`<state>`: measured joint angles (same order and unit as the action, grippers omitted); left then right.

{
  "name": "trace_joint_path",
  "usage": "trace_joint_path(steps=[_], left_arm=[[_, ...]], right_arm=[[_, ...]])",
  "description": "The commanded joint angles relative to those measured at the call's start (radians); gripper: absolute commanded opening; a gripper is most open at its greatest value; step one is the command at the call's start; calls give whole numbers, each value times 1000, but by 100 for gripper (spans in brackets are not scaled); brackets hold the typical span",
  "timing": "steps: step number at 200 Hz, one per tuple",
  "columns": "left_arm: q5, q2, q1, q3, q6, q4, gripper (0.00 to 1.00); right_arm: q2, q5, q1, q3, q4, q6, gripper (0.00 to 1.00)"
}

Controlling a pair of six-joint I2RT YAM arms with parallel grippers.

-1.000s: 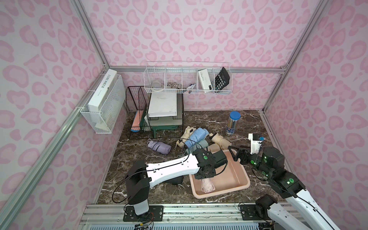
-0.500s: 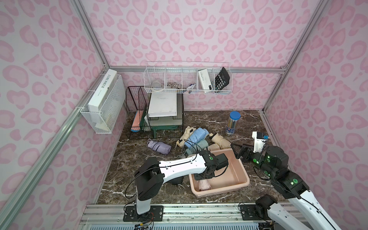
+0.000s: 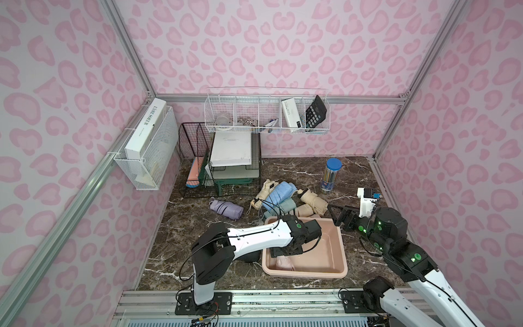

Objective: Put the umbrella into the storage box
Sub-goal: Place the umbrella in the storage box, then move the storage box to the center of the board.

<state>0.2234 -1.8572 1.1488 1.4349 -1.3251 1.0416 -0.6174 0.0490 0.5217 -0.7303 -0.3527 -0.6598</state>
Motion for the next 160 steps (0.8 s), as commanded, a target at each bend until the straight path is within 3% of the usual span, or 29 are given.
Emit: trace_joint_path(steps=[1,58,86,106,124,144,160], left_arm=[[53,25,12,14,0,32,80],[177,148,69,82,31,80,81],[237,251,71,55,113,70,80],[324,349,71,2,211,44,78],[376,452,68,-69,312,1,77],[363,591,51,-212,433,-135,78],[267,688,6,-318,456,-204,84]], right_arm=[[-1,-14,1,4,21,18,88],[-30,7,0,45,55,10,87],[-86,82,17,31,73,2,84],[-144,83,99,-3,60,-5,80],[-186,-13,215,-33,38,-50,76],[-217,-70,349,-22,82,-115,71],[-249,-100,434,4,120,-201,67]])
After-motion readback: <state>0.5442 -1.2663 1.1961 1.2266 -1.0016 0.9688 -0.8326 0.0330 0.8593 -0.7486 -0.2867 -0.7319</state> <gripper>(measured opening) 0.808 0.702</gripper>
